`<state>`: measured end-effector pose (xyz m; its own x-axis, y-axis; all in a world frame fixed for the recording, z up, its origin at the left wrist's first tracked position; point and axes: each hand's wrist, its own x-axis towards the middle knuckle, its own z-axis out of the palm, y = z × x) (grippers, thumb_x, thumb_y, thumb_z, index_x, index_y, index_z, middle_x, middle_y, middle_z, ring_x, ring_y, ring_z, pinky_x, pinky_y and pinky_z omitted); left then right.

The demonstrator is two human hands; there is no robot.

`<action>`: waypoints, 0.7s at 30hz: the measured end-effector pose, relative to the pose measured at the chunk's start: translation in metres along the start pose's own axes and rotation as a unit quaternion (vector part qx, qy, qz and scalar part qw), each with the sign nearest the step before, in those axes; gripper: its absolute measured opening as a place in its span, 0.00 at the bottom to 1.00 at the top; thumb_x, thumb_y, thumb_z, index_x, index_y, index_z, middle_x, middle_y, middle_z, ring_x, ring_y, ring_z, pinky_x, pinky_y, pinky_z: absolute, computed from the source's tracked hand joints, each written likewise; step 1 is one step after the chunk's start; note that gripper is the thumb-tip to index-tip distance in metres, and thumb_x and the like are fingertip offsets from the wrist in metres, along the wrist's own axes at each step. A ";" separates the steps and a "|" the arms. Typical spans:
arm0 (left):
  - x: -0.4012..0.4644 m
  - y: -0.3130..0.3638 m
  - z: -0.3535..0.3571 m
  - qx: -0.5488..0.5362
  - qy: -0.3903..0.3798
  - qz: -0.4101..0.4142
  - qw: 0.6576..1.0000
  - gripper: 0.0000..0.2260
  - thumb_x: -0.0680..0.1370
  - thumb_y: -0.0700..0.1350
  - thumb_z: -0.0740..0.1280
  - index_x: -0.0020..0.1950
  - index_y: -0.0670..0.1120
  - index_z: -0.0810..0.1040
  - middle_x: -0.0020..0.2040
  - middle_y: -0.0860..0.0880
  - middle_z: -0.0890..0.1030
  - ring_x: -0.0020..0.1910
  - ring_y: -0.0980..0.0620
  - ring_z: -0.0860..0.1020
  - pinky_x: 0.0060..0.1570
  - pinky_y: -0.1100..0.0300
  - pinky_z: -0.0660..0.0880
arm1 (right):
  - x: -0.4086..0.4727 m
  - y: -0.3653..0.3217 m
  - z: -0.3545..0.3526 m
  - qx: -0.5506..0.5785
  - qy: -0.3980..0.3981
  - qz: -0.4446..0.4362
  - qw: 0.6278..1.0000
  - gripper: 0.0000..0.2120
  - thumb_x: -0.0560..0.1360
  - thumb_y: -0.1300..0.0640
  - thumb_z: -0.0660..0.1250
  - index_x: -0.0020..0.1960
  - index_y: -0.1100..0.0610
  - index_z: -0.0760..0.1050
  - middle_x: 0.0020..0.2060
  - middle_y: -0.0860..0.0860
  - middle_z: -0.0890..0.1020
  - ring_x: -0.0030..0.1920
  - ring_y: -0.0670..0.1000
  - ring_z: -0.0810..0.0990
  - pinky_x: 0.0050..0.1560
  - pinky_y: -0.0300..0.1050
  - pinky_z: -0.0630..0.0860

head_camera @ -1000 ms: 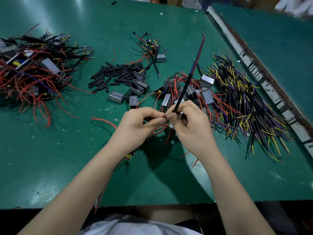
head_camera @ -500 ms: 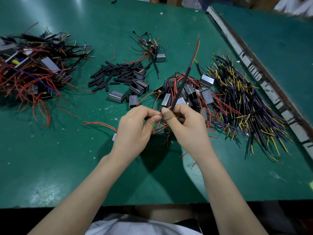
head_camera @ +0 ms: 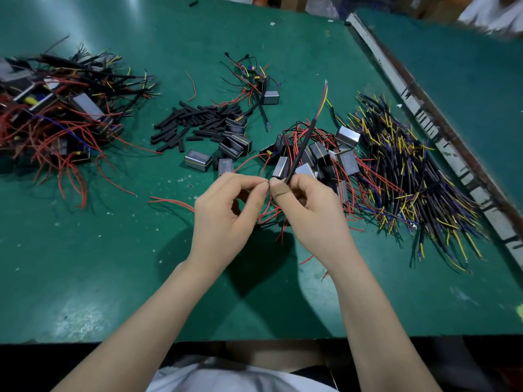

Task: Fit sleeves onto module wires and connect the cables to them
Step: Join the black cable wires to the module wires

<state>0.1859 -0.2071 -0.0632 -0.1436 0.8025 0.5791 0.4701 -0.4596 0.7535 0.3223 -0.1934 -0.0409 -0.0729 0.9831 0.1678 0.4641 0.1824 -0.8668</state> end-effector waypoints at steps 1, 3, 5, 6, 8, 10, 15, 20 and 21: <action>0.000 0.002 -0.001 -0.022 0.001 -0.035 0.999 0.04 0.77 0.43 0.67 0.46 0.45 0.81 0.40 0.52 0.80 0.39 0.57 0.75 0.41 0.64 0.72 | 0.000 -0.001 -0.001 -0.025 -0.004 -0.020 0.999 0.17 0.78 0.48 0.64 0.36 0.57 0.71 0.25 0.44 0.67 0.29 0.45 0.63 0.33 0.44 0.63; 0.001 0.005 -0.002 -0.066 -0.004 -0.101 0.993 0.03 0.76 0.45 0.67 0.45 0.51 0.80 0.39 0.53 0.80 0.38 0.56 0.77 0.42 0.62 0.73 | 0.000 -0.004 -0.003 -0.069 -0.011 -0.069 0.995 0.15 0.79 0.49 0.63 0.35 0.51 0.68 0.26 0.44 0.68 0.30 0.44 0.66 0.33 0.40 0.62; 0.004 0.007 -0.004 -0.101 -0.024 -0.158 0.982 0.04 0.76 0.44 0.68 0.42 0.53 0.79 0.38 0.53 0.81 0.37 0.53 0.78 0.41 0.59 0.74 | 0.002 -0.007 -0.007 -0.097 -0.020 -0.127 0.987 0.12 0.79 0.50 0.63 0.37 0.49 0.69 0.31 0.43 0.71 0.33 0.44 0.69 0.37 0.38 0.66; 0.007 0.007 -0.005 -0.112 -0.043 -0.181 0.976 0.06 0.76 0.43 0.69 0.41 0.53 0.79 0.37 0.53 0.81 0.35 0.53 0.77 0.40 0.59 0.74 | 0.004 -0.008 -0.010 -0.109 -0.027 -0.153 0.982 0.10 0.78 0.51 0.63 0.39 0.53 0.73 0.34 0.44 0.73 0.36 0.45 0.72 0.40 0.44 0.70; 0.015 0.007 -0.009 -0.136 -0.094 -0.215 0.963 0.09 0.75 0.39 0.69 0.38 0.52 0.80 0.32 0.54 0.80 0.31 0.56 0.75 0.35 0.64 0.72 | 0.009 -0.009 -0.017 -0.140 -0.038 -0.201 0.969 0.11 0.77 0.54 0.63 0.44 0.61 0.76 0.40 0.48 0.74 0.41 0.54 0.75 0.43 0.58 0.73; 0.024 0.008 -0.014 -0.168 -0.161 -0.232 0.945 0.10 0.75 0.38 0.69 0.36 0.50 0.79 0.30 0.53 0.78 0.28 0.59 0.73 0.30 0.69 0.67 | 0.014 -0.011 -0.021 -0.153 -0.044 -0.229 0.960 0.11 0.77 0.54 0.64 0.45 0.62 0.78 0.42 0.50 0.74 0.43 0.55 0.76 0.45 0.61 0.74; 0.037 0.004 -0.025 -0.160 -0.292 -0.189 0.924 0.07 0.71 0.44 0.74 0.35 0.50 0.78 0.30 0.52 0.74 0.31 0.55 0.69 0.31 0.66 0.65 | 0.023 -0.012 -0.028 -0.123 -0.109 -0.231 0.959 0.07 0.76 0.58 0.66 0.46 0.62 0.79 0.44 0.53 0.75 0.41 0.40 0.70 0.47 0.29 0.66; 0.040 -0.005 -0.028 -0.109 -0.348 -0.139 0.921 0.07 0.73 0.49 0.71 0.38 0.49 0.78 0.30 0.57 0.75 0.31 0.59 0.70 0.32 0.67 0.67 | 0.023 -0.005 -0.028 -0.084 -0.141 -0.207 0.964 0.05 0.76 0.59 0.66 0.46 0.61 0.78 0.41 0.43 0.75 0.41 0.35 0.73 0.45 0.27 0.65; 0.039 -0.006 -0.027 -0.095 -0.339 -0.133 0.927 0.05 0.73 0.48 0.71 0.38 0.51 0.78 0.29 0.58 0.75 0.29 0.63 0.70 0.32 0.71 0.66 | 0.022 -0.004 -0.027 -0.074 -0.140 -0.204 0.966 0.04 0.77 0.57 0.66 0.45 0.57 0.77 0.40 0.39 0.75 0.40 0.35 0.73 0.44 0.27 0.65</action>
<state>0.1545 -0.1837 -0.0368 0.3777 0.9219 0.0861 0.3255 -0.2193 0.9198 0.3424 -0.1728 -0.0206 -0.5031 0.7993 0.3286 0.4666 0.5713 -0.6752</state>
